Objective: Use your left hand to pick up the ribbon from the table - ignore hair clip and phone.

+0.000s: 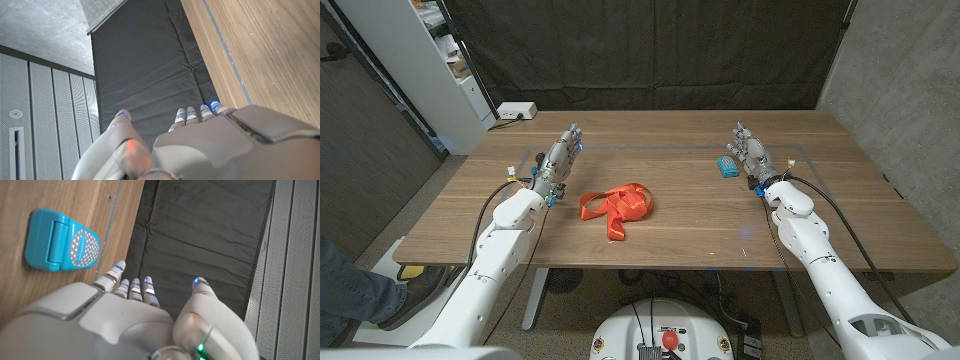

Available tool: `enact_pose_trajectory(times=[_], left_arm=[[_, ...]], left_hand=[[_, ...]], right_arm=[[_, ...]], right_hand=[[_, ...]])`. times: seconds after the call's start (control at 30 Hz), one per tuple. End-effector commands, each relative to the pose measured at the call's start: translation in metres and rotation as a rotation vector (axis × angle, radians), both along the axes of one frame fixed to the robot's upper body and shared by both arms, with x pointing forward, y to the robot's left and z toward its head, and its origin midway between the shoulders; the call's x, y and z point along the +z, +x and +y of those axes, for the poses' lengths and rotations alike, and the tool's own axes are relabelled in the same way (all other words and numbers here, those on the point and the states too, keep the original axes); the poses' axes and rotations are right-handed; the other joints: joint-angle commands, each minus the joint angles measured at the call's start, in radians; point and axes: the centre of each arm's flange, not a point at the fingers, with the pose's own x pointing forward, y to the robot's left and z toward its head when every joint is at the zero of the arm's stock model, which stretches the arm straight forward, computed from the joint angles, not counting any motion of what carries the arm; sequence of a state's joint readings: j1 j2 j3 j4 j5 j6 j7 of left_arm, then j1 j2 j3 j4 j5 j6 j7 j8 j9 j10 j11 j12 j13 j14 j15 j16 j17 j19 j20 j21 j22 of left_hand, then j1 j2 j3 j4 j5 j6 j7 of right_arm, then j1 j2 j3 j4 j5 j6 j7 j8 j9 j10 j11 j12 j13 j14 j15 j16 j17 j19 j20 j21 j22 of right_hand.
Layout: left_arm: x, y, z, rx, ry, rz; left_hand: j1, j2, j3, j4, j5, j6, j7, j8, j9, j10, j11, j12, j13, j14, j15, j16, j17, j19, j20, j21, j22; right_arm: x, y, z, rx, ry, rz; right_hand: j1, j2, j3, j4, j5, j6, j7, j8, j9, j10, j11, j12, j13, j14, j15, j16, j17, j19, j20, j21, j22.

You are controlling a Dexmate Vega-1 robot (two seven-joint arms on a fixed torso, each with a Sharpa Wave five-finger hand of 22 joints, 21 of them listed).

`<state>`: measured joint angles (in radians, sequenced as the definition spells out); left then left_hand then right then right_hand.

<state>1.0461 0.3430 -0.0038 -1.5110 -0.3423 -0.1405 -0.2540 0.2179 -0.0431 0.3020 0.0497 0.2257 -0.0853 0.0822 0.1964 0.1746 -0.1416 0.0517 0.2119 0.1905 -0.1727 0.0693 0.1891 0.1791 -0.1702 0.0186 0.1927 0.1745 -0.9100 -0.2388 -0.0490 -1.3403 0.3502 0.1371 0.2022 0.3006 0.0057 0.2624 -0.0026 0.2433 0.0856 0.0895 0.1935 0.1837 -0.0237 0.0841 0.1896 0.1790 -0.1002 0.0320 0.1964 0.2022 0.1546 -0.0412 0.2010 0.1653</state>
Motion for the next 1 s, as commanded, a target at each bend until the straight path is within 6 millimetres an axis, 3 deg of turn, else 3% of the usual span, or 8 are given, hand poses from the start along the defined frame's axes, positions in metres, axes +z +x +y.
enact_pose_trajectory(times=[0.03,0.53,1.0], left_arm=[[-0.002,-0.013,0.005,0.013,0.027,-0.031],[-0.005,-0.024,0.006,0.009,-0.001,-0.089],[-0.010,-0.043,-0.005,0.045,0.042,-0.166]], left_hand=[[0.008,0.003,0.000,-0.007,-0.001,0.006,-0.002,0.004,0.003,0.006,0.000,0.008,0.003,0.002,0.000,0.009,0.002,-0.074,0.006,0.004,0.005],[0.015,0.007,0.002,-0.014,-0.004,0.021,-0.001,0.006,0.004,0.016,-0.003,0.010,0.002,0.012,-0.001,0.010,0.002,-0.073,0.011,0.005,0.005],[0.022,0.012,0.005,-0.021,-0.007,0.035,-0.007,0.008,0.004,0.033,-0.009,0.014,0.001,0.028,-0.006,0.012,0.001,-0.064,0.018,0.008,0.005]], right_arm=[[0.001,-0.002,-0.001,-0.011,0.002,-0.002],[0.000,-0.003,-0.003,-0.022,0.002,0.002],[0.004,-0.003,-0.005,-0.021,-0.004,-0.008]], right_hand=[[0.006,0.005,0.002,-0.008,0.005,-0.005,0.003,0.001,0.004,-0.007,0.006,0.002,0.005,-0.006,0.000,0.002,0.003,0.002,-0.001,-0.005,0.005],[0.005,0.005,0.001,-0.009,0.005,-0.004,0.004,0.001,0.004,-0.007,0.006,0.002,0.006,-0.007,0.000,0.002,0.003,0.001,0.000,-0.006,0.005],[0.004,0.007,0.000,-0.010,0.004,-0.004,0.003,0.001,0.004,-0.009,0.006,0.002,0.006,-0.008,0.001,0.002,0.003,0.000,0.001,-0.007,0.005]])
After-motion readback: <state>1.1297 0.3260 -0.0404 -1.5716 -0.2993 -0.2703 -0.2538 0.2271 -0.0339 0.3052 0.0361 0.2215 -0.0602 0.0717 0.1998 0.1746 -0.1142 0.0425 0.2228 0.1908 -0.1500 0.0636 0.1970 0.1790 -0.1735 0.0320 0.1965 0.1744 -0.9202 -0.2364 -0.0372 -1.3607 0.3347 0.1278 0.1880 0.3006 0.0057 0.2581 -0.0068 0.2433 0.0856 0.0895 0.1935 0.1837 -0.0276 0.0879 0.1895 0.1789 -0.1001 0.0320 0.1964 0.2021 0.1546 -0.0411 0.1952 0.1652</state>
